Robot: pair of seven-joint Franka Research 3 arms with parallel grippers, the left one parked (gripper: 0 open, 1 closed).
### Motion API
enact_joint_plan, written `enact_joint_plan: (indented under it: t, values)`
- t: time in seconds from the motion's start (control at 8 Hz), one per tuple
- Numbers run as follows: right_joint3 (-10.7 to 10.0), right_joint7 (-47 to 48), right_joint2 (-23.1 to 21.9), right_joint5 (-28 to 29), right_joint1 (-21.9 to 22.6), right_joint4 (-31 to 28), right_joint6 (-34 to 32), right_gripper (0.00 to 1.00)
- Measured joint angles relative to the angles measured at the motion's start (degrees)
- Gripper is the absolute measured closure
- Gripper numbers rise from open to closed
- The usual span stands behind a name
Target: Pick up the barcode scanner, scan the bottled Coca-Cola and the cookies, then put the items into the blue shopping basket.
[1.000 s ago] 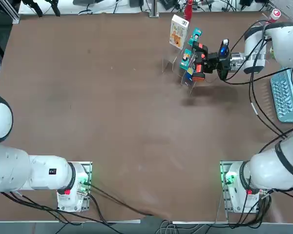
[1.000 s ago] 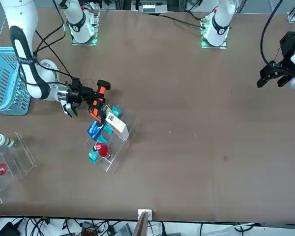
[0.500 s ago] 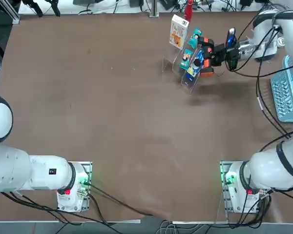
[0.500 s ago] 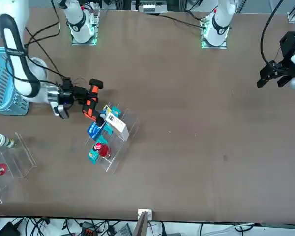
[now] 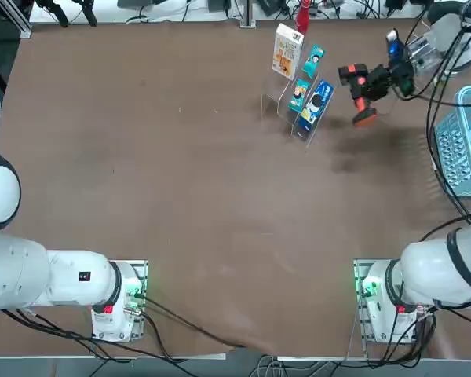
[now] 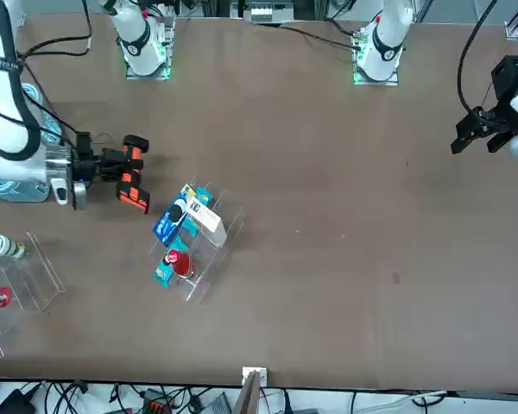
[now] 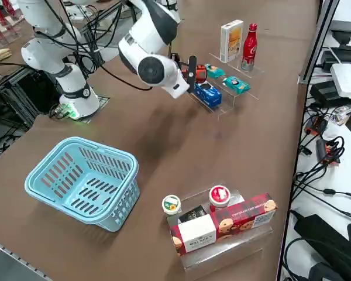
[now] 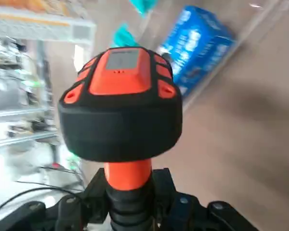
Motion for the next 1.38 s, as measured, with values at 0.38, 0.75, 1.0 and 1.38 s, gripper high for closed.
enact_joint_plan:
  t: [0.38,0.75,1.0,1.38]
  values:
    - [0.18,9.98,-4.35,-18.39,0.18,0.27,3.21,0.56]
    - [1.07,24.08,-9.01,-30.50,3.46,-5.27,10.19,0.56]
    - [1.25,28.88,-9.57,-32.94,5.01,-10.63,16.68,0.56]
    - [1.31,33.68,-8.44,-39.09,6.06,-18.55,29.68,0.56]
